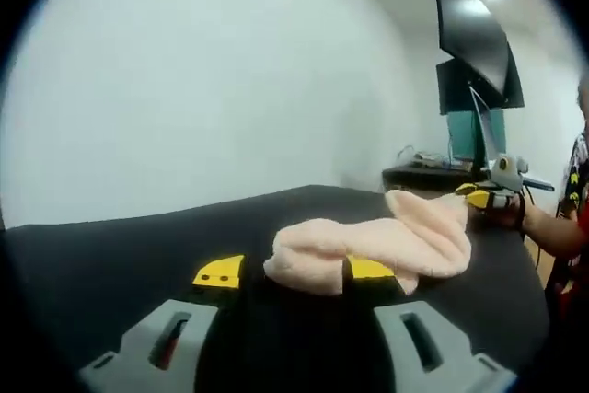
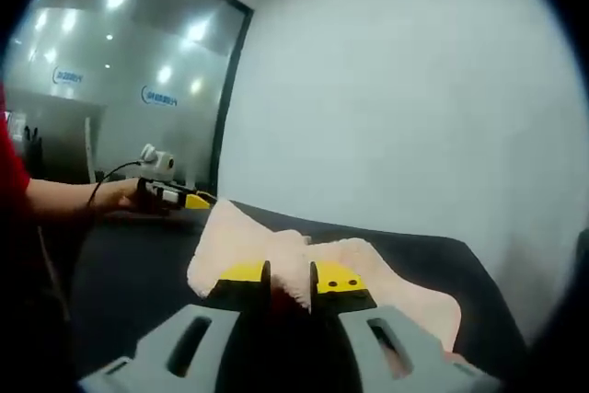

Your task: Fold the towel on the table until its edges align and the towel forms a compact rectangular stack.

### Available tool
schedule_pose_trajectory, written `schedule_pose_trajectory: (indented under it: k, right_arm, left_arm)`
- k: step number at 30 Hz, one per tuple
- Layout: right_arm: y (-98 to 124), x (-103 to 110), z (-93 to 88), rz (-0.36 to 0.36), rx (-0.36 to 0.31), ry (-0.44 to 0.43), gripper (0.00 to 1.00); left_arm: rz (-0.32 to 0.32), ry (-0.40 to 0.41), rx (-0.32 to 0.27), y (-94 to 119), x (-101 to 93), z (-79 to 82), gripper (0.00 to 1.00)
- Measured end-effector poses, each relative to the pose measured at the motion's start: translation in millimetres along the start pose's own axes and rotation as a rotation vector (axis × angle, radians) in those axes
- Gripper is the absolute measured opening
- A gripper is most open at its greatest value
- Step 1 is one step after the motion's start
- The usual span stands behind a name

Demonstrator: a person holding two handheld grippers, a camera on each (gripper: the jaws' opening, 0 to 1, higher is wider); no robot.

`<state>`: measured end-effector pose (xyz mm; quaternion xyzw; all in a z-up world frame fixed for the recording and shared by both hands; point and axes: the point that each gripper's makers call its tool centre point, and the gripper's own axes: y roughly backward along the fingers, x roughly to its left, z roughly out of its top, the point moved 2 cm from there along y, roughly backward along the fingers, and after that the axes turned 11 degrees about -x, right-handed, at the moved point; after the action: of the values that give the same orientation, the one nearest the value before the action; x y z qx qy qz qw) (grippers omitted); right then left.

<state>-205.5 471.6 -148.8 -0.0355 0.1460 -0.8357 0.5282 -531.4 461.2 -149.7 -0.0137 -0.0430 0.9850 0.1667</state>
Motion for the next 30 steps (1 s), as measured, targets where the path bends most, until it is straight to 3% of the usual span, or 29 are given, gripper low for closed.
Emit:
schedule_pose_trajectory:
  k: [2,9,12,14,17,22,25,27,30]
  right_arm:
    - [0,1,0.1,0.002,0.000,0.004,0.15]
    - [0,0,1.9,0.005,-0.011,-0.003,0.15]
    - [0,1,1.7,0.008,-0.010,-0.003,0.15]
    - [0,1,1.2,0.009,-0.009,-0.002,0.15]
    - [0,1,0.9,0.011,-0.008,0.001,0.15]
    - [0,0,1.9,0.011,-0.014,-0.002,0.15]
    - [0,0,3.5,0.009,-0.020,-0.002,0.15]
    - [1,-1,4.2,0.003,-0.024,-0.003,0.15]
    - [1,-2,4.9,-0.002,-0.029,-0.007,0.15]
  left_arm:
    - [-0.008,0.006,-0.002,-2,-7.1,3.0,0.43]
    - [-0.016,0.030,0.015,-13,-2.2,-0.8,0.36]
    - [-0.030,0.039,0.042,-11,-12.9,-9.0,0.23]
    - [-0.017,0.000,0.051,-11,-10.1,-5.1,0.12]
    - [0.000,-0.006,0.030,-8,-13.0,6.9,0.02]
    - [-0.006,-0.072,0.035,-2,-16.4,23.9,0.00]
    - [0.022,-0.088,0.018,4,-9.6,42.4,0.00]
    - [0.049,-0.087,-0.028,9,-5.9,63.7,0.00]
    - [0.057,-0.116,-0.049,15,-10.5,87.7,0.00]
